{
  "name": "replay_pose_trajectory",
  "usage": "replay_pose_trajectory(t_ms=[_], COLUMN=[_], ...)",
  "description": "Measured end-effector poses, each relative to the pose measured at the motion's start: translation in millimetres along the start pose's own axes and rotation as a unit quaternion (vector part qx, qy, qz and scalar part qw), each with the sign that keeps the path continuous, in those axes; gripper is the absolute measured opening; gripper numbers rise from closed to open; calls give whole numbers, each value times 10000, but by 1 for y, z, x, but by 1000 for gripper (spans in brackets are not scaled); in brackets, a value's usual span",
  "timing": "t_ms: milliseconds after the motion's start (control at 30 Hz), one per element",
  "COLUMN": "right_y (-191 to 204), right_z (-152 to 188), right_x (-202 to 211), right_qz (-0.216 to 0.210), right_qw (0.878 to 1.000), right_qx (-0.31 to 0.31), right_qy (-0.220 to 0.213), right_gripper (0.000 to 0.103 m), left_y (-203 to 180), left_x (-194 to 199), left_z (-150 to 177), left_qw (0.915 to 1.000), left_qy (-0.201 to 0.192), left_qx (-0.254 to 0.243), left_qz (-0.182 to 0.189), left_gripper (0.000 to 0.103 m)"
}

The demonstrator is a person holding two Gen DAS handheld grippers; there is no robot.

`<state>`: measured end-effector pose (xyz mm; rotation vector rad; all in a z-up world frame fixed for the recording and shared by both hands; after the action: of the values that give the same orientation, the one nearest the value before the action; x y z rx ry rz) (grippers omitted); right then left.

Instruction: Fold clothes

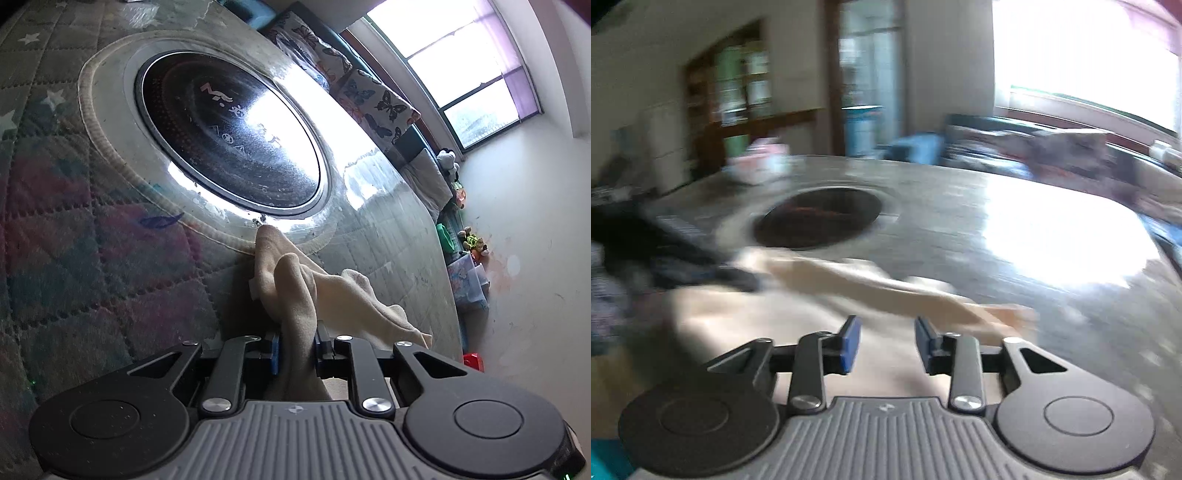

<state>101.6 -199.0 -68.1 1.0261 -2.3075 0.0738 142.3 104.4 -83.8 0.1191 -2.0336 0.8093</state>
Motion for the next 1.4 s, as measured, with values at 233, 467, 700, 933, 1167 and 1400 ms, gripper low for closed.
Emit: replay_pose_trajectory(t_ms=[233, 467, 700, 933, 1167, 1400], right_y=[-70, -77, -70, -77, -115, -156], right_z=[18, 25, 19, 4, 3, 12], right_x=[4, -1, 17, 59, 105, 143], right_qz=[571, 199, 60, 425, 1128, 1747], right_qw=[9939, 9893, 9855, 9832, 9751, 9642], right_qx=[-933, -1412, -1547, -1379, -1362, -1436], right_qy=[-140, -301, -700, -1121, -1337, -1388], right_gripper=[39, 31, 10, 9, 9, 9], left_y=[-6, -13, -32, -87, -156, -216], left_x=[1, 0, 1, -4, -27, -53], left_z=[1, 2, -2, 3, 22, 45], left_qw=[9997, 9979, 9928, 9834, 9741, 9639], left_qy=[-94, -235, -471, -606, -505, -288], left_qx=[-205, -516, -1029, -1704, -2195, -2607], left_qz=[-130, -307, -398, -121, 206, 461], left_gripper=[19, 19, 15, 14, 14, 14])
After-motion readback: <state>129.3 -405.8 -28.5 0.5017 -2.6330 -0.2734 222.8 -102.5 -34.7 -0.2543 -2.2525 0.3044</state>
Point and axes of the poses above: each gripper's, at about its wrist camera, not at the fingertips, and x roughly against the way its jaws point, y to its left, z to its underside, the point moved 9 cm from there along -x, roughly the way its jaws point, and after that the axes turned 15 degrees about -z, right-handed, at the moved point
